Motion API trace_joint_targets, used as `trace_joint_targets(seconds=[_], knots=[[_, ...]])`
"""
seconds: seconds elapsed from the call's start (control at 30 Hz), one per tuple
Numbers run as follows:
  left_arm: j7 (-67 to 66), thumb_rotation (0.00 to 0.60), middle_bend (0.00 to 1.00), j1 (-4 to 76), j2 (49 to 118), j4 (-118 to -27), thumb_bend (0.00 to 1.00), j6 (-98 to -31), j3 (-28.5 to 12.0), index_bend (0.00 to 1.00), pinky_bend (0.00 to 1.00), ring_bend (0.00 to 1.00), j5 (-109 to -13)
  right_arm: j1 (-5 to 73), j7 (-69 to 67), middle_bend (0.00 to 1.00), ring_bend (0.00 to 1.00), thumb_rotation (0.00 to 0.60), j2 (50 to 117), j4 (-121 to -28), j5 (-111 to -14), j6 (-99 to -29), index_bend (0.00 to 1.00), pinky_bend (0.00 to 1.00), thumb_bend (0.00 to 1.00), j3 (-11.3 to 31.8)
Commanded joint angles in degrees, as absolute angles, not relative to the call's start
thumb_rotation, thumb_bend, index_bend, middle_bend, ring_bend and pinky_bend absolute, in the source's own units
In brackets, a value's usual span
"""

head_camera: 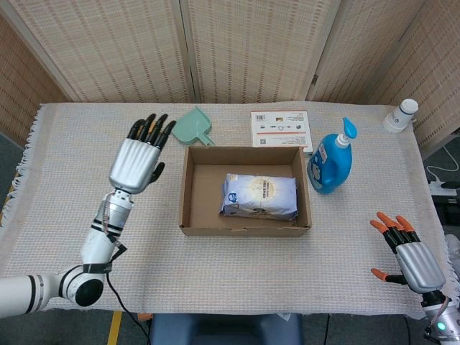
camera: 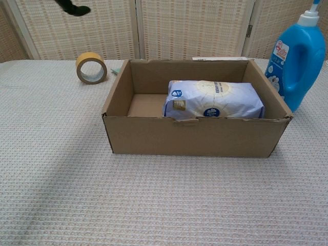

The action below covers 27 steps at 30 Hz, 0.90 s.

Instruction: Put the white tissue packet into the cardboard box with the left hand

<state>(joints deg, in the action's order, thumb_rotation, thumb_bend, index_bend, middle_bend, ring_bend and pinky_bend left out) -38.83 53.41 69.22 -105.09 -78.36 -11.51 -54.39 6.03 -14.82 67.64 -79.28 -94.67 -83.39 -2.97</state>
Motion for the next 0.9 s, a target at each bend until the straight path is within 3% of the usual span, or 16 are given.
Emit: trace_joint_targets(seconds=[0.03, 0.27, 0.67, 0.9], knots=[[-29.3, 0.600, 0.09, 41.3, 63.3, -108.8, 0.29, -88.5, -4.7, 0.01, 0.17, 0.05, -64.2, 6.1, -14.3, 0.00, 0.00, 0.600, 67.9, -79.3, -94.8, -83.1, 0.13, 0.00, 0.00, -3.2], [-17.9, 0.600, 0.12, 28.0, 64.3, -96.5, 0.22, -96.4, 3.2, 0.04, 0.17, 0.05, -74.7, 6.1, -13.5, 0.00, 0.00, 0.600, 68.3, -79.4, -95.3, -83.0, 0.13, 0.00, 0.00, -3.6], [-7.4, 0.600, 0.12, 16.1, 69.2, -82.8, 0.21, -102.5, 4.2, 0.04, 0.16, 0.05, -80.2, 6.2, -13.1, 0.00, 0.00, 0.600, 68.4, -80.0, -96.7, -83.2, 0.13, 0.00, 0.00, -4.5], [-3.1, 0.600, 0.12, 12.7, 69.2, -79.9, 0.21, -100.7, 4.0, 0.05, 0.17, 0.05, -81.1, 5.8, -12.1, 0.00, 0.00, 0.600, 68.5, -80.2, -97.4, -84.1, 0.13, 0.00, 0.00, -4.8]])
